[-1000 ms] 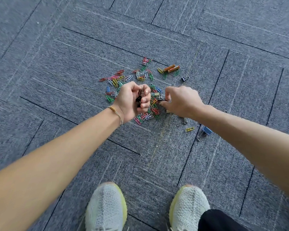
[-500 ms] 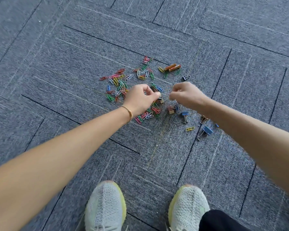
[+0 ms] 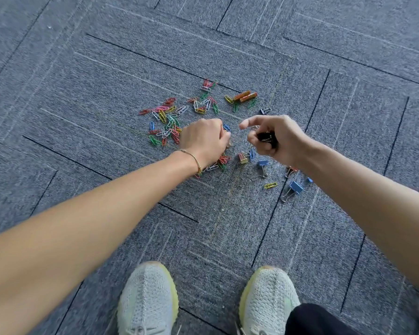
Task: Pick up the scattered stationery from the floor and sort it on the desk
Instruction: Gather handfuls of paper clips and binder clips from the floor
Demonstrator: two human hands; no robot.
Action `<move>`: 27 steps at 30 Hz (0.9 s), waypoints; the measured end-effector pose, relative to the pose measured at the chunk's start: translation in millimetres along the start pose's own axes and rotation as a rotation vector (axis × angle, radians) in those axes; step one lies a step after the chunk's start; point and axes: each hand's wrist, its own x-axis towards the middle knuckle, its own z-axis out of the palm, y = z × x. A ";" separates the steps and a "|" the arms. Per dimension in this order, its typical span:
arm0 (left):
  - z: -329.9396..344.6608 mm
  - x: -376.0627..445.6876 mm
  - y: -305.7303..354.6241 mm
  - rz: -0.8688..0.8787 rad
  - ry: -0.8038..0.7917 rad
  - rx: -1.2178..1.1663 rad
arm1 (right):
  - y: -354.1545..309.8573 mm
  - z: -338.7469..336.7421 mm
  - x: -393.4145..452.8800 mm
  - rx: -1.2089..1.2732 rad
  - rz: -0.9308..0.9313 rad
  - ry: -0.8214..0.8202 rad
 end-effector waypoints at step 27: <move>-18.8 -15.6 -16.6 -0.395 -0.491 -1.549 | 12.1 25.2 20.7 -1.399 -0.319 0.264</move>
